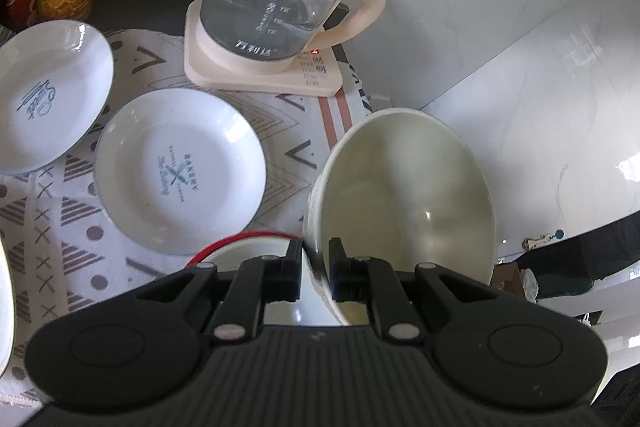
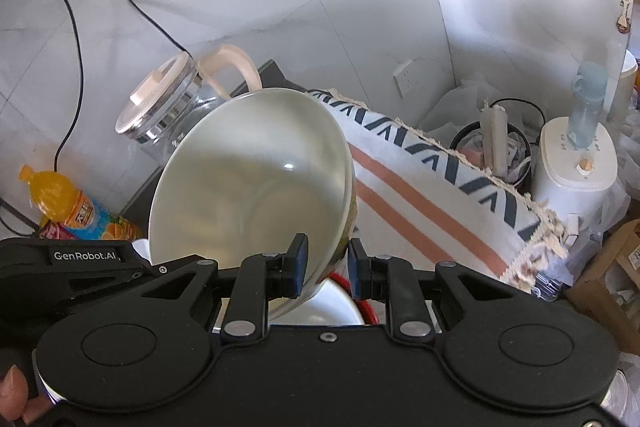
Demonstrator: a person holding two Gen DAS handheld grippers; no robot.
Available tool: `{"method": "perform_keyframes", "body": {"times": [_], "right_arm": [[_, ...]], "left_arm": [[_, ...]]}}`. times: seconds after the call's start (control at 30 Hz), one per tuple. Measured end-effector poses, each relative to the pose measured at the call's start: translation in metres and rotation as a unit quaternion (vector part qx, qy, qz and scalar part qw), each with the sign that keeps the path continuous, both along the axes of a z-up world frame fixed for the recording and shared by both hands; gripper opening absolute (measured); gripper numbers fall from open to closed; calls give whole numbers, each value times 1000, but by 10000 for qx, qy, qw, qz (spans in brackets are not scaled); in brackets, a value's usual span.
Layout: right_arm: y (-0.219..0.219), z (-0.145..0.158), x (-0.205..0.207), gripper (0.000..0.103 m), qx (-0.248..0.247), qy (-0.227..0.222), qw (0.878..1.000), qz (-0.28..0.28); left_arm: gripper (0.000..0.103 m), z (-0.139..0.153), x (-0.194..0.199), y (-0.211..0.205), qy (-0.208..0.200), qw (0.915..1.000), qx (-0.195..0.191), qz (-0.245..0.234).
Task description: Organize plates and bowls
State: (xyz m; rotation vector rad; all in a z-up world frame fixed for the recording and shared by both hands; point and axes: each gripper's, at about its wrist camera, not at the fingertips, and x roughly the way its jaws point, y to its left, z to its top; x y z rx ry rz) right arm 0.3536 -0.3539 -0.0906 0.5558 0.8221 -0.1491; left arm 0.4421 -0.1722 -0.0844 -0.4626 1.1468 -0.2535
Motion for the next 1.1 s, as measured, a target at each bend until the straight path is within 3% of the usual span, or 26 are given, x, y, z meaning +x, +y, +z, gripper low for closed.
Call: {"method": "perform_keyframes", "body": {"times": [1.1], "right_arm": [[47, -24, -44, 21, -139, 541, 9983, 140]], "left_arm": [[12, -39, -48, 45, 662, 9976, 95, -158]]}}
